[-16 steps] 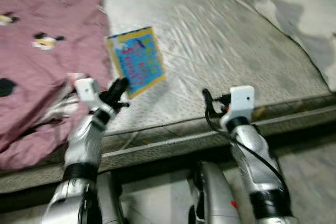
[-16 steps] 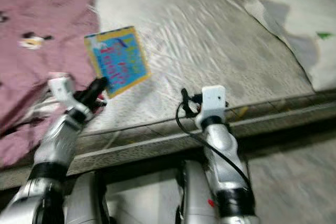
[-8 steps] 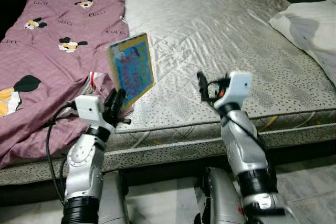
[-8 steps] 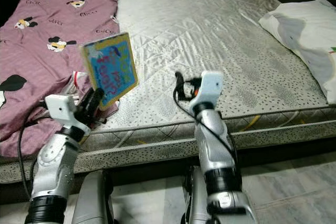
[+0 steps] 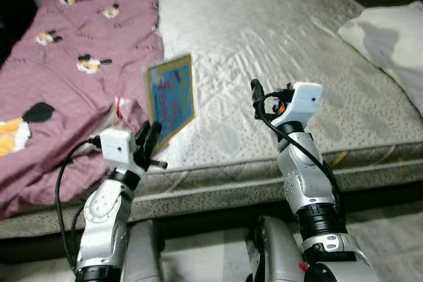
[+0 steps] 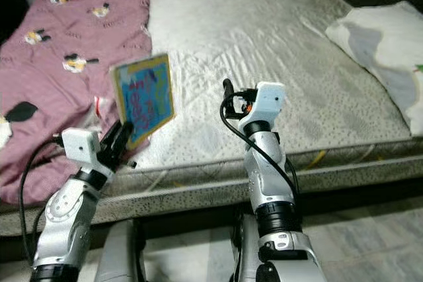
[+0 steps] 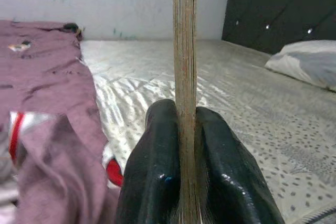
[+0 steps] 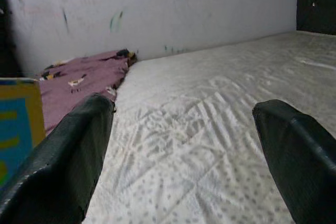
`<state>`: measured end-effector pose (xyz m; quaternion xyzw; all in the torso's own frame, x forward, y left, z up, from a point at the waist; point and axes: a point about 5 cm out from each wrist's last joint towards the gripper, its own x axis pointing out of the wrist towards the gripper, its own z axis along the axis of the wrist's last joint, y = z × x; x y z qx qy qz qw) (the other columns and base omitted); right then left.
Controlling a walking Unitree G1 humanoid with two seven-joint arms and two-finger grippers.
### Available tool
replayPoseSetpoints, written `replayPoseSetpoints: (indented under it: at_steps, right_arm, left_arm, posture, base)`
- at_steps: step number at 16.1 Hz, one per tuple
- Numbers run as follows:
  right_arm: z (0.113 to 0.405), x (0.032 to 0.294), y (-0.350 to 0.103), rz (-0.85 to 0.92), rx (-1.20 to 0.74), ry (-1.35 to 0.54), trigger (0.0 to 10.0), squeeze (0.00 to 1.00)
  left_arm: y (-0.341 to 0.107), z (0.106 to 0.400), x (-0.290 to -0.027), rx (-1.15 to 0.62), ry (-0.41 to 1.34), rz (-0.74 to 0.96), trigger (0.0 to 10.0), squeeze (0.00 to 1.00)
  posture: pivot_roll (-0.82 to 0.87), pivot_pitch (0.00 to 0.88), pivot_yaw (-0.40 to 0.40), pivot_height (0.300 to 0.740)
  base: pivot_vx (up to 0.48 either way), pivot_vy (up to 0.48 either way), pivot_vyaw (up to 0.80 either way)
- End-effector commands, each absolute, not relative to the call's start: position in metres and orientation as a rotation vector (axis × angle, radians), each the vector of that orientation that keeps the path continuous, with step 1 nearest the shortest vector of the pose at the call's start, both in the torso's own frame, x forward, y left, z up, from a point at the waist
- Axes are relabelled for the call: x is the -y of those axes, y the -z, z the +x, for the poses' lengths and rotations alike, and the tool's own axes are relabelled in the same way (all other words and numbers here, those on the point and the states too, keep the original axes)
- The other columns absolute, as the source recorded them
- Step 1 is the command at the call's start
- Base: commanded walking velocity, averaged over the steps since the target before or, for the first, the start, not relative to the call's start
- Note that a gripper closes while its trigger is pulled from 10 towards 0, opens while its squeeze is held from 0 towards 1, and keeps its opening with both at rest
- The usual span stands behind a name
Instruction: Clean up the room
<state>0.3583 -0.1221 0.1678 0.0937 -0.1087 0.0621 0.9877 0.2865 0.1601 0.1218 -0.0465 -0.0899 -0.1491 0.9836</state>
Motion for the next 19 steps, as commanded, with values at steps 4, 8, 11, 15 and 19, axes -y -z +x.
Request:
replayPoseSetpoints:
  at_steps: [4, 8, 11, 15, 19]
  right_arm:
    - [0.355, 0.128, -0.175, 0.195, 0.250, -0.087, 10.0, 0.00]
    - [0.349, 0.154, -0.178, 0.107, 0.274, 0.017, 10.0, 0.00]
    - [0.336, 0.175, -0.164, 0.054, 0.224, 0.053, 10.0, 0.00]
    - [0.331, 0.189, -0.160, -0.017, 0.206, 0.072, 10.0, 0.00]
    - [0.327, 0.190, -0.155, -0.067, 0.174, 0.078, 10.0, 0.00]
  left_arm:
    - [-0.136, 0.285, -0.161, 0.234, 0.276, -0.066, 0.0, 0.00]
    - [-0.148, 0.284, -0.172, 0.255, 0.100, 0.022, 0.0, 0.00]
    - [-0.149, 0.252, -0.190, 0.249, -0.030, 0.039, 0.0, 0.00]
    - [-0.141, 0.245, -0.204, 0.214, -0.110, 0.085, 3.5, 0.00]
    - [-0.135, 0.253, -0.196, 0.140, -0.108, 0.096, 10.0, 0.00]
  posture:
    - [0.03, 0.000, 0.034, 0.662]
    - [0.04, 0.001, 0.045, 0.707]
    - [0.04, 0.029, 0.036, 0.740]
    - [0.05, 0.039, 0.011, 0.740]
    - [0.04, 0.039, -0.001, 0.740]
  base:
    - [0.000, 0.000, 0.00]
    - [0.000, 0.000, 0.00]
    - [0.000, 0.000, 0.00]
    - [0.000, 0.000, 0.00]
    - [0.000, 0.000, 0.00]
